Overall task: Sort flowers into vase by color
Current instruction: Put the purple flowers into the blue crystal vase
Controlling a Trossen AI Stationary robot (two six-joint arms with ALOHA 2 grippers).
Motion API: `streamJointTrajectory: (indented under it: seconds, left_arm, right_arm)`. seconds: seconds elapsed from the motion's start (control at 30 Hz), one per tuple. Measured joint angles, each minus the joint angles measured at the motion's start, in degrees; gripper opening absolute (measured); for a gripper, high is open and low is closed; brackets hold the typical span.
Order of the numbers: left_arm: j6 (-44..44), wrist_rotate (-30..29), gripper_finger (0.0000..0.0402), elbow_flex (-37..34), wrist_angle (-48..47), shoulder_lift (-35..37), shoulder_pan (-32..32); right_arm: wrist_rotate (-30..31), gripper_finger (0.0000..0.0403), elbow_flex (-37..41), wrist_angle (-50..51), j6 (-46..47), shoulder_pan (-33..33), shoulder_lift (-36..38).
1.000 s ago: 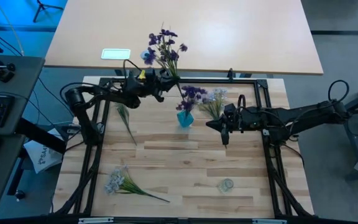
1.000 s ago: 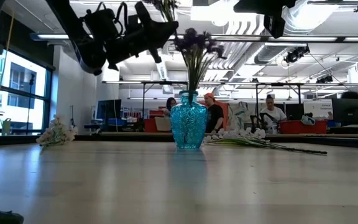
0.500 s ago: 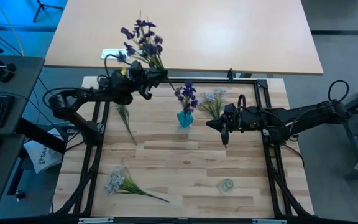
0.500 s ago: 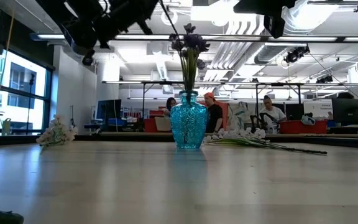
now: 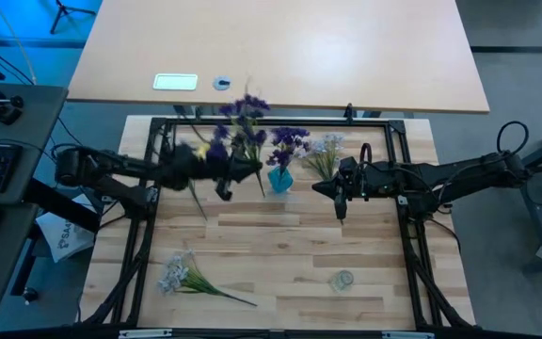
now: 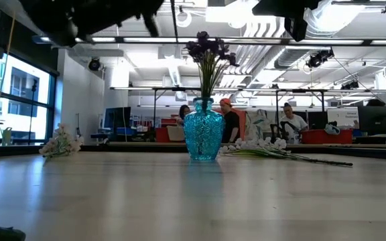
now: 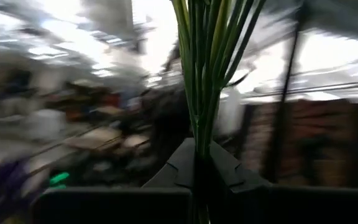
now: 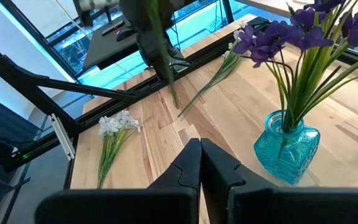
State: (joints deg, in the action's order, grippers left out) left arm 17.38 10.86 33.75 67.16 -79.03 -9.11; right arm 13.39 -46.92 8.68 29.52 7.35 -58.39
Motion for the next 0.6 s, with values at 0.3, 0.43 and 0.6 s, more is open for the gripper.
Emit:
streamJointTrajectory:
  seconds: [0.3,0.43,0.6]
  left_arm:
    - [-7.6,-19.2,0.0000,-2.2,15.8,-11.3,4.9]
    - [-2.9,-19.5,0.0000,-1.8,22.4,-17.3,2.2]
    - [-2.1,-19.3,0.0000,-1.3,22.7,-20.5,0.7]
  right_arm:
    - [0.8,0.0000,0.0,1.1,0.0,-0.3,0.0]
    - [0.9,0.0000,0.0,1.5,0.0,-0.3,0.0]
    - [1.0,0.0000,0.0,2.1,-0.8,-0.3,-0.1]
